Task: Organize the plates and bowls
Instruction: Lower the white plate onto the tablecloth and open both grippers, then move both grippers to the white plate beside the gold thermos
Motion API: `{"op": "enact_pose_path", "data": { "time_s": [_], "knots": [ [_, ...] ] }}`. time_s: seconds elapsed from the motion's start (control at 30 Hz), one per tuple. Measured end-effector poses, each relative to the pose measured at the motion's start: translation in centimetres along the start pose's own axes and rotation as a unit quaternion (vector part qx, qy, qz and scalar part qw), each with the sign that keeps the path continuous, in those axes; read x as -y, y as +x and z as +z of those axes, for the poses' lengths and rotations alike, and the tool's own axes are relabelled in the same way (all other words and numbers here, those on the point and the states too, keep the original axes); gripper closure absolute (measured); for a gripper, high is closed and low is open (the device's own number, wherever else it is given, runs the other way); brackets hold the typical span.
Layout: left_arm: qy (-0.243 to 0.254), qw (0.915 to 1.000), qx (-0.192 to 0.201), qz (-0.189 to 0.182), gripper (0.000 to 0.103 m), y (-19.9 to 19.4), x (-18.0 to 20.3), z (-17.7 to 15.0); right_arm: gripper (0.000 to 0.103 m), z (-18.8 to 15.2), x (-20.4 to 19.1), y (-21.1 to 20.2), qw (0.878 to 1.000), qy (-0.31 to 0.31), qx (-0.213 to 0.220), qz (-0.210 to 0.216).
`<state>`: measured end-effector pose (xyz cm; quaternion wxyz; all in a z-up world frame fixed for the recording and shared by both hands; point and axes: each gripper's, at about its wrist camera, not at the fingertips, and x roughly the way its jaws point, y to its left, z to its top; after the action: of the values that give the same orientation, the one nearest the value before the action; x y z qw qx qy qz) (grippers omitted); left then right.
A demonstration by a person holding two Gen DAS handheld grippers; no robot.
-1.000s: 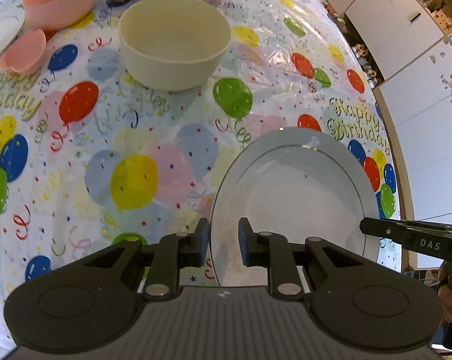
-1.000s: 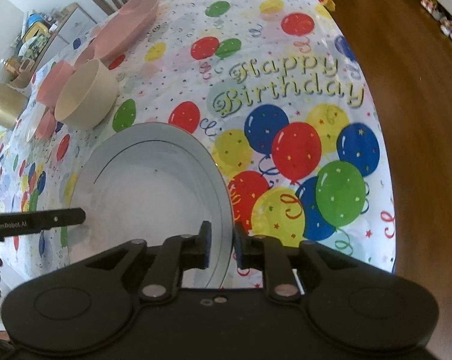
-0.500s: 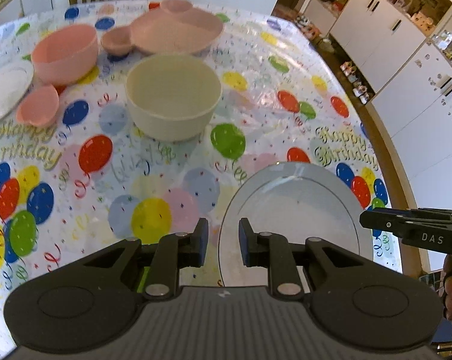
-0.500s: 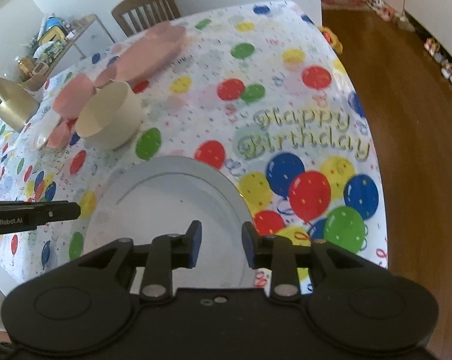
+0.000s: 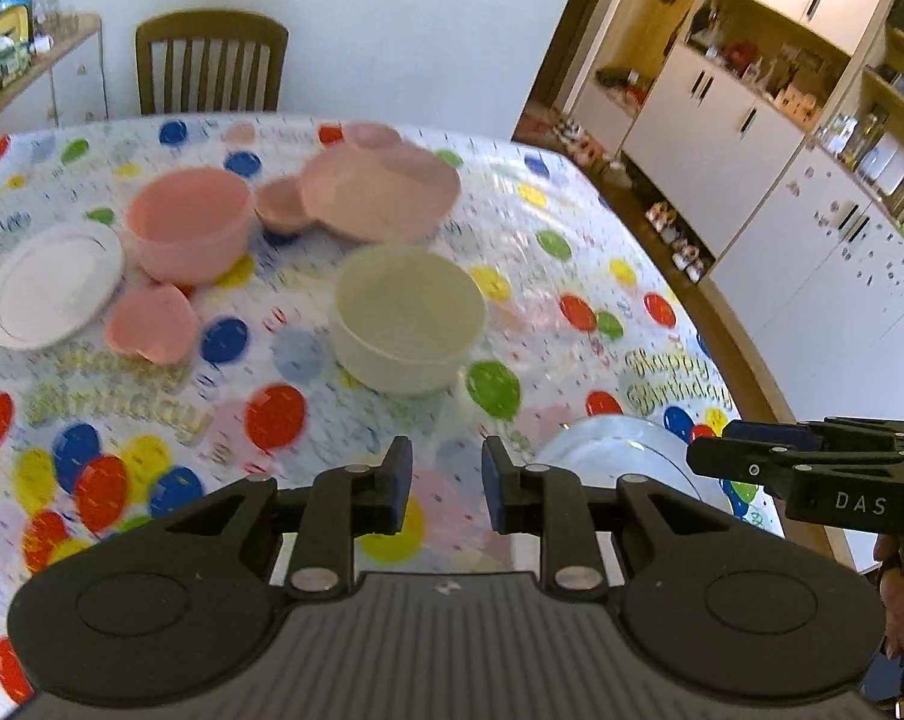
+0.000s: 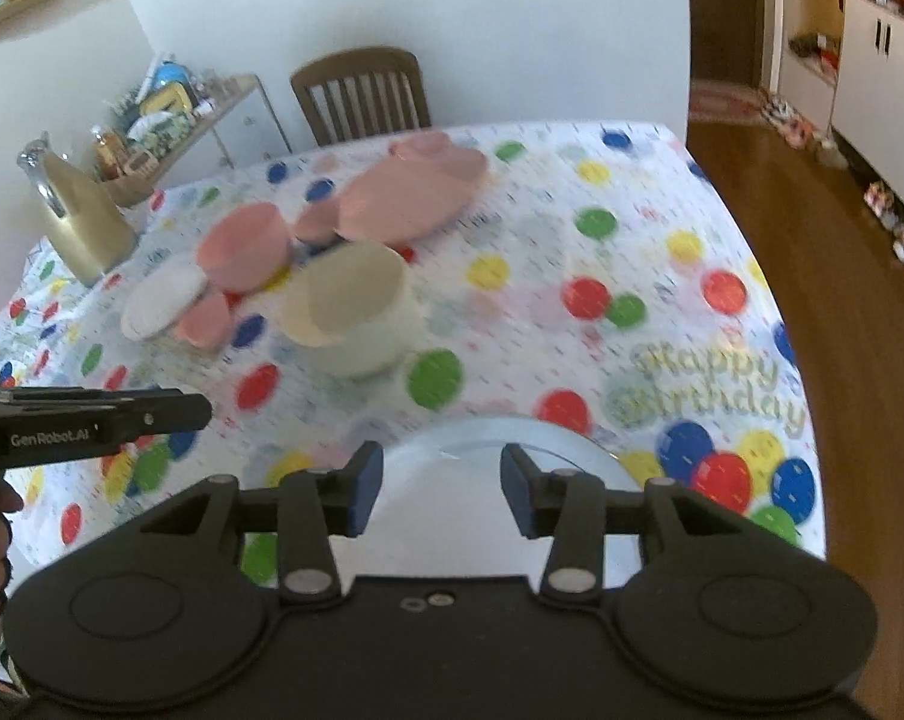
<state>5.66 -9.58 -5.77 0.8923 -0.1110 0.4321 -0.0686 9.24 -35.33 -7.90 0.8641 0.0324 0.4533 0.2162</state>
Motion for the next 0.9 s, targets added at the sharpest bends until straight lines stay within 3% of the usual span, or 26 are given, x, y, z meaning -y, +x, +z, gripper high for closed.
{"op": "enact_pose_path", "data": {
  "time_s": [0.13, 0.2, 0.27, 0.43, 0.63, 0.7, 0.9],
  "knots": [
    [0.004, 0.9998, 0.018, -0.002, 0.074, -1.9, -2.5, 0.5, 0.045, 0.6, -3.5, -0.2, 1.000, -0.008, 0.024, 0.000],
    [0.003, 0.9996, 0.028, 0.000, 0.051, -2.9, -3.9, 0.6, 0.044, 0.8, -5.6, -0.2, 0.999, -0.015, 0.033, 0.000],
    [0.005, 0.9989, 0.046, 0.006, 0.042, -4.0, -5.3, 0.7, 0.040, 1.1, -7.3, -0.2, 0.999, -0.019, 0.039, 0.001],
    [0.006, 0.9976, 0.068, 0.013, 0.039, -5.9, -8.7, 1.2, 0.030, 1.8, -11.4, 0.3, 0.998, -0.027, 0.061, -0.002],
    [0.012, 0.9946, 0.099, 0.026, 0.028, -7.6, -12.4, 2.2, 0.015, 2.9, -16.1, 1.1, 0.995, -0.045, 0.088, -0.005],
    [0.012, 0.9935, 0.109, 0.032, 0.024, -8.0, -13.4, 2.5, 0.005, 3.3, -17.5, 1.5, 0.994, -0.049, 0.096, -0.008],
    [0.014, 0.9890, 0.131, 0.067, 0.018, -8.3, -16.5, 3.5, 0.000, 4.5, -20.8, 3.2, 0.992, -0.058, 0.112, -0.008]
  ]
}}
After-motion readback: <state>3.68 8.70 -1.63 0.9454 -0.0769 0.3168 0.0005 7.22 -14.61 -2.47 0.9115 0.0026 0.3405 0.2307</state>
